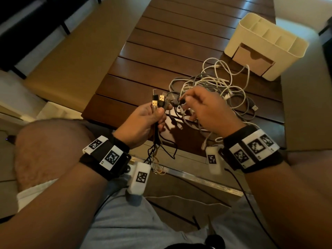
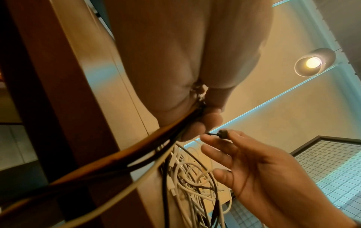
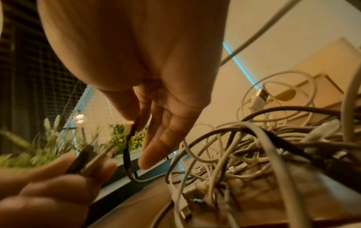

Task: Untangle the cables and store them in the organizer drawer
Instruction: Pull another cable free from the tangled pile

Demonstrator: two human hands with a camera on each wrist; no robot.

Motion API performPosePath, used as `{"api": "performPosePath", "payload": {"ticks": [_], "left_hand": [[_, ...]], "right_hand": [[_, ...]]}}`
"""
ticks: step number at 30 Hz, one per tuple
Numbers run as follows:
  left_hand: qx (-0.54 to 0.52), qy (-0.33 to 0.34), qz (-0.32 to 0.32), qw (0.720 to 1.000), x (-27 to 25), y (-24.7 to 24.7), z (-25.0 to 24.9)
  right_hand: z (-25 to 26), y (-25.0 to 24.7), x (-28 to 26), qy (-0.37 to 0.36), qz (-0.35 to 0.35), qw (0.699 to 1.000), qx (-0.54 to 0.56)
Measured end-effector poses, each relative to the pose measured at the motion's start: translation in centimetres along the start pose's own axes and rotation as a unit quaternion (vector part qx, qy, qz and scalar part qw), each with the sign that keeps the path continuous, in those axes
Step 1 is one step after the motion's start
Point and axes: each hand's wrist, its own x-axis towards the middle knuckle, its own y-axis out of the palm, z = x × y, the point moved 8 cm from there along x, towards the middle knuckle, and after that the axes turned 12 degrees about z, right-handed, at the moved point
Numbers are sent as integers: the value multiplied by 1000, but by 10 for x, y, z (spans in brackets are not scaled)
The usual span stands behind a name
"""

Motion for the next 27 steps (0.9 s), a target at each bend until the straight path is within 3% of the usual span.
{"api": "performPosePath", "payload": {"ticks": [3,9,14,20,27], "left_hand": [[2,11,-12,1000,1,0,-2],[145,59,-110,981,-2,0,-13],[186,74,-99,975,-1,9,-19],[175,70,-12,982,4,27,-15],[175,62,-13,982,6,28,-15]], "right_hand": [[-2,-7,-4,28,-14,993,117],[4,10,-9,50,75,994,63],[15,23,-10,42,142,987,65],[23,10,-7,-22,50,995,85],[21,3,-8,-46,-26,996,66]]}}
